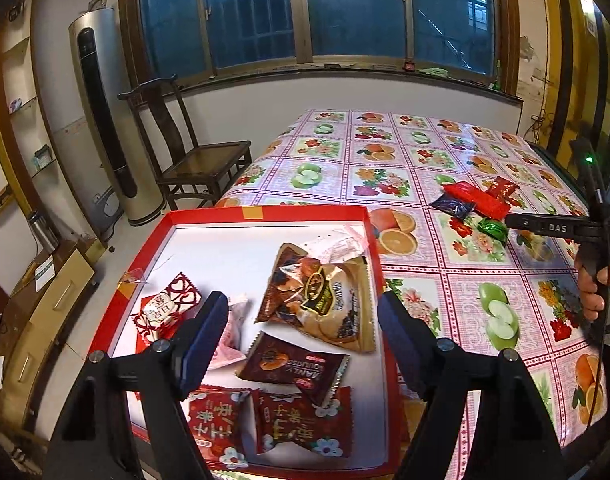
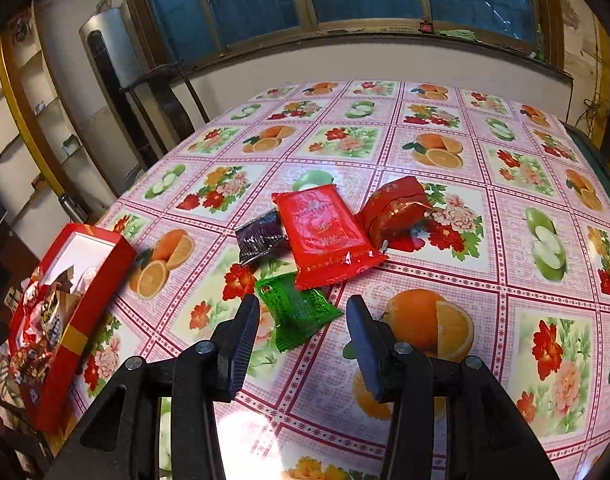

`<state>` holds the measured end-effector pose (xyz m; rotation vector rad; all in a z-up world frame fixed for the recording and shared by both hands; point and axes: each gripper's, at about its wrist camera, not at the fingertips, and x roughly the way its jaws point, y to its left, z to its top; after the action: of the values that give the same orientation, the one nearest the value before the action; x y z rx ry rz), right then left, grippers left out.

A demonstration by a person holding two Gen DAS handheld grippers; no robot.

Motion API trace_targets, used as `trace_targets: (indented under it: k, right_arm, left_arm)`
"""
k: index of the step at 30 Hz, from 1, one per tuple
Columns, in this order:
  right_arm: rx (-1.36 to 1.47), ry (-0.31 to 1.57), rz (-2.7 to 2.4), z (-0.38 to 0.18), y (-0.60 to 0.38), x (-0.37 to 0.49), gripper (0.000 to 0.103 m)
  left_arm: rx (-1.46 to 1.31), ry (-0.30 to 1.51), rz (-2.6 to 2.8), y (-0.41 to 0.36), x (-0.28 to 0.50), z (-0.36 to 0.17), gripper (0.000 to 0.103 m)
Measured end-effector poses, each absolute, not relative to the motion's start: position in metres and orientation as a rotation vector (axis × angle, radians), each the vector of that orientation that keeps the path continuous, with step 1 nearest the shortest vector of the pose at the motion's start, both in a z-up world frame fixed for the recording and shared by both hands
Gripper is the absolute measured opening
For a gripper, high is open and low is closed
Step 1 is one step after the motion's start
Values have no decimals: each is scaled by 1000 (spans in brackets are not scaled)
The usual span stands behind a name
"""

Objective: Organize snacks
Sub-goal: 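Open the left gripper over the box while the right releases the white packet inside, then grasp the dark purple packet with the left gripper while the right grasps the green packet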

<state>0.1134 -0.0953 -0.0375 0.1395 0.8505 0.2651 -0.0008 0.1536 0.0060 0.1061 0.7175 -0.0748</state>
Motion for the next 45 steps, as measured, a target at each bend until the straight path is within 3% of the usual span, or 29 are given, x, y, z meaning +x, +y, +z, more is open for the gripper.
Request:
trace_targets:
  k: [9, 10, 11, 27, 35, 45]
  right_arm:
    - [-11, 866, 231, -58, -73, 128, 53]
    - [-7, 860, 228, -57, -73, 128, 52]
    - [-6, 856, 225, -57, -74, 128, 40]
    - [237, 947, 15, -57, -194, 81, 38]
    - [392, 948, -3, -57, -218, 82, 38]
    - [449, 950, 12, -58, -222, 82, 38]
  left_arm:
    - [207, 715, -172, 100, 9, 18, 77]
    - [210, 720, -180, 94, 12, 19, 77]
    - [212, 730, -187, 88, 17, 19, 77]
    - [430, 864, -316, -36, 123, -13, 76]
    - [112, 1068, -242, -52, 192, -40, 76]
    - [18, 1155, -126, -65, 223, -56, 76]
